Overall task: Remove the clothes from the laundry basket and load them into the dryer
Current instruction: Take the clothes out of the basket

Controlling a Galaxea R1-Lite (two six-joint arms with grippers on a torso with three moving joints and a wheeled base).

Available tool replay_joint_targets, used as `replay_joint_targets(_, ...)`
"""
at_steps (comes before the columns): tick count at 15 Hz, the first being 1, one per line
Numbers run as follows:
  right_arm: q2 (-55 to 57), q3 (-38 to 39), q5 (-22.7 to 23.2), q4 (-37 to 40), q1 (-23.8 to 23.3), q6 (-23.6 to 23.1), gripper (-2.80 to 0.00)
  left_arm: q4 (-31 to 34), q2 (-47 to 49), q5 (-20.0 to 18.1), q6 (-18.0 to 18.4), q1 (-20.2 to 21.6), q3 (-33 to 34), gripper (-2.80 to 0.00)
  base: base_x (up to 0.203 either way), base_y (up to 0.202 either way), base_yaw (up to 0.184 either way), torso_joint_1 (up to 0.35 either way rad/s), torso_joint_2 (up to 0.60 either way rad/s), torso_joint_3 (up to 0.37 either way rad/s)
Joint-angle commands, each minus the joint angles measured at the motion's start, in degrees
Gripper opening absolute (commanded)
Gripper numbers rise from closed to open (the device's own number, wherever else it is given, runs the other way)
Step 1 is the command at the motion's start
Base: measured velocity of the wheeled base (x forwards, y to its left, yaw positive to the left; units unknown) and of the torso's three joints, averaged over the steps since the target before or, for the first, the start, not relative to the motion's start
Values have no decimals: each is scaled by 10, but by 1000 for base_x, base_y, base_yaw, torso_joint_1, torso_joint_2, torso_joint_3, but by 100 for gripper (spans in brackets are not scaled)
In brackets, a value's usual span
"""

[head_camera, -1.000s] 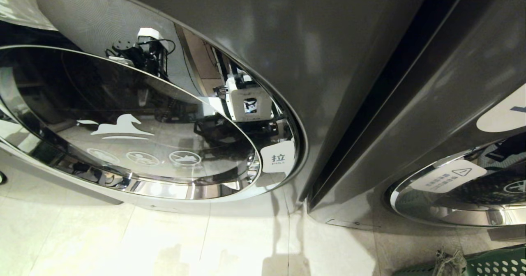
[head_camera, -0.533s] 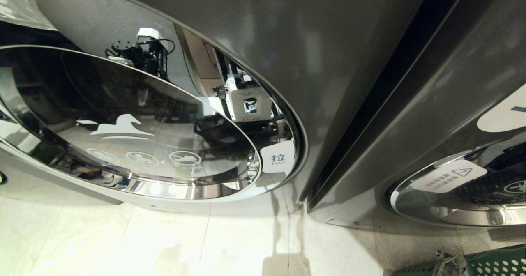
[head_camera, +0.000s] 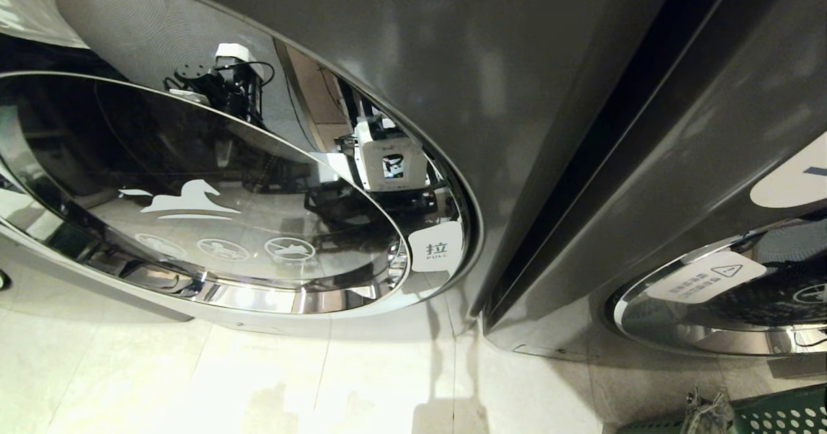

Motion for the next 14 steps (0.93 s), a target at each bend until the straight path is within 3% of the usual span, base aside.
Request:
replay_joint_targets(1,57,-4,6,1,-21,2,0,0,0,0,0,0,0,-280,0,0,0,0,0,0)
replay_joint_targets(4,79,3,7,3,-42,1,0,0,0,0,0,0,0,-280,0,0,0,0,0,0)
replay_joint_targets(14,215,14,44,-31,-52,5,0,0,0,0,0,0,0,-280,0,0,0,0,0,0)
